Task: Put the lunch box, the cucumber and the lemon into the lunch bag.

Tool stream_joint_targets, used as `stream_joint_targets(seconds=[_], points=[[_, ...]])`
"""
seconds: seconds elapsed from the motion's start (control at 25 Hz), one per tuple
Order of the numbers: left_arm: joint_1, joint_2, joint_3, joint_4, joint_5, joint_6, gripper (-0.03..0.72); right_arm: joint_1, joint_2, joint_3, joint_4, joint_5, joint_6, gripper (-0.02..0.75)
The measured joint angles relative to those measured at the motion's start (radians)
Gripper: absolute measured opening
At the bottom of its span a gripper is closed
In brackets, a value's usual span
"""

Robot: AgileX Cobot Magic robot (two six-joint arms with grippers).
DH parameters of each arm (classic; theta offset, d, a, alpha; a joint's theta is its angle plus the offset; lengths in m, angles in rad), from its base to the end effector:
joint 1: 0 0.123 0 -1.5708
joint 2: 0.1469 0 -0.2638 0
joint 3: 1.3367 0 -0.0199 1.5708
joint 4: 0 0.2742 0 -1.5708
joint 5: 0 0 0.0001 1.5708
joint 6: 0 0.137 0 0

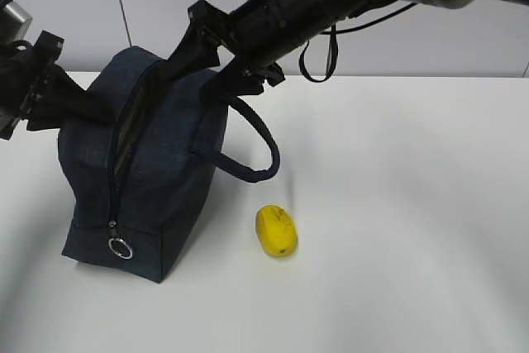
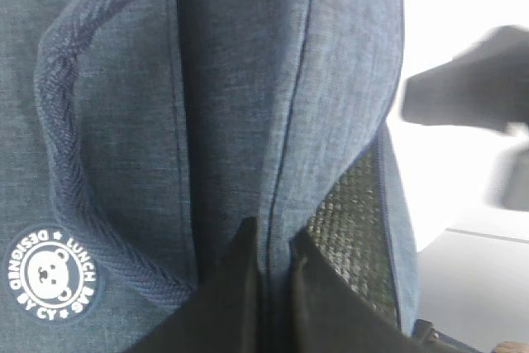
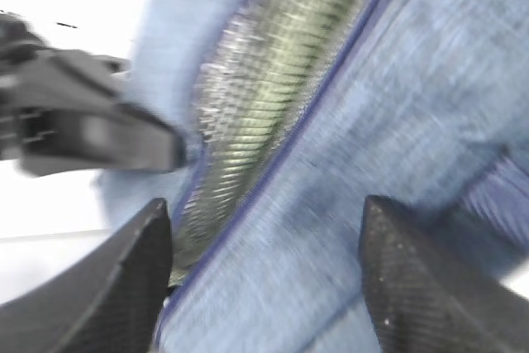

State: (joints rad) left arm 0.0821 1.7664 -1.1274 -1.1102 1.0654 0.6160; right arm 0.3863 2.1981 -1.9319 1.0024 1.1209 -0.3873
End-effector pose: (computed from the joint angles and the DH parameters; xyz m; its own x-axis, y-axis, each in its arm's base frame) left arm 0.3686 -0.0775 0.1646 -0.9603 -0.1765 -0.2159 0.0617 0.6205 -0.7818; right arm 0.4281 0.2864 0.2064 -0.8995 -0.2190 -0.3780 -0.4358 0.5102 0.7414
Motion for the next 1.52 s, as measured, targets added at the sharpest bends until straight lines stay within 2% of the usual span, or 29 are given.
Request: stream_joint_targets(seconds=[0.2,0.56,0.68,0.8,0.92,1.04,1.32,1.52], points=[[0.000,0.000,0.000,0.018,-0.012,0.000,0.000,0.000,-0.062,-0.030,-0.049,0.028,0.007,0.529],[0.000,0.000,0.000,0.097,-0.044,-0.013,0.000,0.026,-0.206,-0.068,-0.513,0.108,0.184,0.529],[0.000,0.000,0.000,0.112,-0.050,-0.018,0.000,0.071,-0.235,-0.068,-0.679,0.115,0.253,0.529],[0.000,0.000,0.000,0.115,-0.053,-0.025,0.000,0.126,-0.249,-0.068,-0.793,0.120,0.320,0.529],[0.000,0.000,0.000,0.117,-0.055,-0.034,0.000,0.164,-0.256,-0.056,-0.831,0.123,0.358,0.529],[0.000,0.000,0.000,0.134,-0.055,-0.048,0.000,0.170,-0.277,0.022,-0.854,0.122,0.378,0.529],[0.000,0.000,0.000,0.172,-0.057,-0.080,0.000,0.170,-0.421,0.334,-0.984,0.116,0.420,0.529],[0.000,0.000,0.000,0.175,-0.057,-0.096,0.000,0.170,-0.523,0.608,-0.985,-0.096,0.425,0.529]])
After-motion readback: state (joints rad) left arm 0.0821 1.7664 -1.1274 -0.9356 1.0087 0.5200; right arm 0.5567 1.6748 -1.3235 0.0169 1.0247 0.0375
